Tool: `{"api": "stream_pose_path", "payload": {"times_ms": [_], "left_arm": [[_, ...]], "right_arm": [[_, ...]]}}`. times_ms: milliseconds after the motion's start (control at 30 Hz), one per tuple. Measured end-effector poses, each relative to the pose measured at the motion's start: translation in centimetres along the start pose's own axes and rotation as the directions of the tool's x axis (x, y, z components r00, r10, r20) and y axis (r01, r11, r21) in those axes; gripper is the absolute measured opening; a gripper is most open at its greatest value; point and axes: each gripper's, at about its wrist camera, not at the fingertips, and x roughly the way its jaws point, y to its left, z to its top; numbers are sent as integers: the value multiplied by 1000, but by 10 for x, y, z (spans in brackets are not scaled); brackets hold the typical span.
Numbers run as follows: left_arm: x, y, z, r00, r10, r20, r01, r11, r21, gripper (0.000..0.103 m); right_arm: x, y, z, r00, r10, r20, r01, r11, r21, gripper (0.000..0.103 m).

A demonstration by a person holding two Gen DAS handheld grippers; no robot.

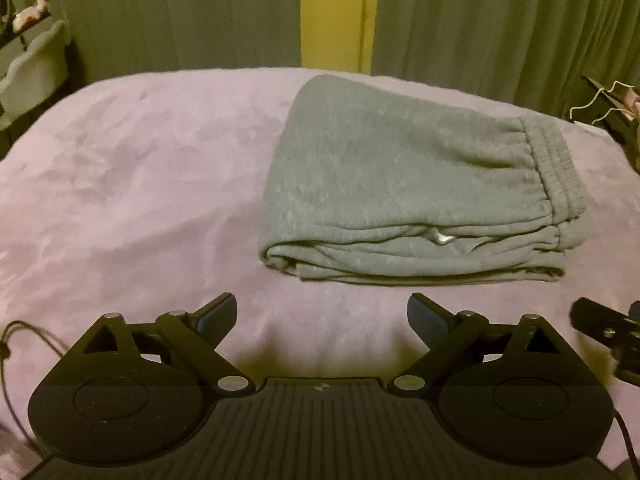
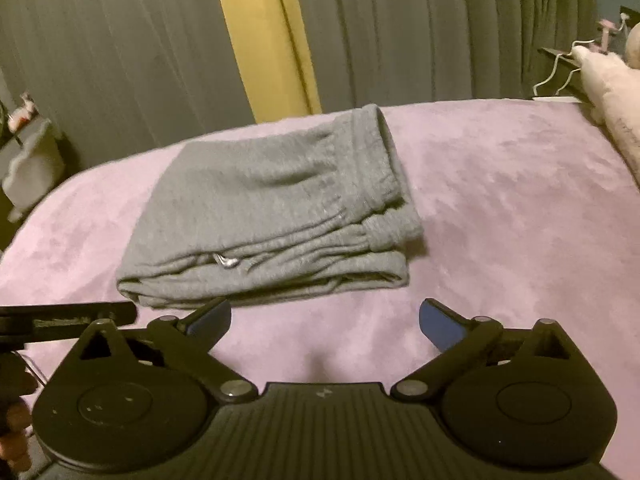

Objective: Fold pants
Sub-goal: 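Open the right tool and release the folded sweatpants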

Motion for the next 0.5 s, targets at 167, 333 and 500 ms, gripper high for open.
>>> {"api": "stream_pose_path", "payload": {"times_ms": [167,333,500], "left_arm": [[-6,1,3,999,44,-32,-44,999,5,96],[-6,0,5,997,71,-40,-70,997,8,96],[-3,-3,2,995,75,-66,-74,997,25,96]], "right_arm": [[4,14,10,992,-112,-66,109,993,-35,100],[14,26,19,980,-132,-152,121,990,-78,100],[27,34,15,964,-173,-202,157,983,-94,100]]}}
